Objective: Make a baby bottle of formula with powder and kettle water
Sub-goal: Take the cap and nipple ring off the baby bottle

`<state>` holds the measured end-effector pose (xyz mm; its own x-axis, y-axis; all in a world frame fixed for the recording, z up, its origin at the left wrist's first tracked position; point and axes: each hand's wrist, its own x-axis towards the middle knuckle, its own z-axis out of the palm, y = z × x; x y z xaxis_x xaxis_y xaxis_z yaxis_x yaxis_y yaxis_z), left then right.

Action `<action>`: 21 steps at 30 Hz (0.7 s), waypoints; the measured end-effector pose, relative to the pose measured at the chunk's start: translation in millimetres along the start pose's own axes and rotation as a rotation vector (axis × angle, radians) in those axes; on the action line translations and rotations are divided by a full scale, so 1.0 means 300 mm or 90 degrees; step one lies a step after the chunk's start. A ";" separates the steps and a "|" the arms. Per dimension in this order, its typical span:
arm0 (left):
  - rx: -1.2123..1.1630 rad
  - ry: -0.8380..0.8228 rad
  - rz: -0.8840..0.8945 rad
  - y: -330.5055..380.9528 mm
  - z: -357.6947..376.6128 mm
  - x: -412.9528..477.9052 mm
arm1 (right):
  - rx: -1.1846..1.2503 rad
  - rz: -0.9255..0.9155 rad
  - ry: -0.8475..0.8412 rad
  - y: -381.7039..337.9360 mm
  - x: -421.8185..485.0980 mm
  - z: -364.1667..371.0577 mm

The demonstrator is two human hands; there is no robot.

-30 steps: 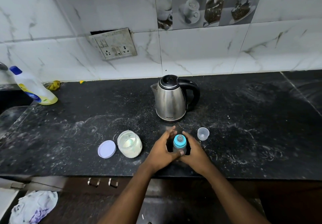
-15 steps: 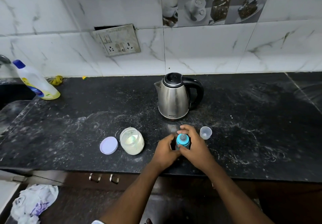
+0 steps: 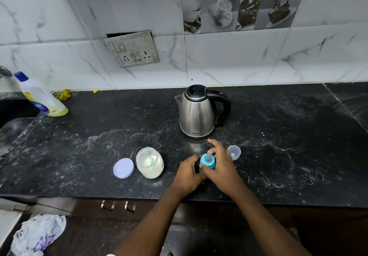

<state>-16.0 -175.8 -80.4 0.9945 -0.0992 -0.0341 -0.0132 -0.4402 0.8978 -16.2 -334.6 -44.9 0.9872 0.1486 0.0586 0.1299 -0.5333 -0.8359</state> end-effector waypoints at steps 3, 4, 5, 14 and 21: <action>-0.023 0.000 0.013 0.003 -0.001 -0.003 | 0.011 -0.012 -0.045 -0.006 -0.006 -0.004; -0.029 0.001 0.016 0.003 0.000 -0.004 | 0.000 -0.020 -0.048 -0.009 -0.009 -0.001; -0.030 0.004 0.019 0.004 0.000 -0.006 | -0.017 -0.022 -0.036 -0.012 -0.011 0.004; -0.026 -0.006 0.020 0.004 -0.001 -0.007 | 0.028 -0.018 -0.032 -0.006 -0.010 0.004; -0.008 -0.010 0.016 0.008 -0.001 -0.009 | 0.008 -0.027 -0.041 -0.010 -0.015 -0.010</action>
<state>-18.5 -176.3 -78.1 0.9922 -0.1238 -0.0172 -0.0374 -0.4257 0.9041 -20.7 -336.0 -40.9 0.9727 0.2244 0.0592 0.1700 -0.5154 -0.8399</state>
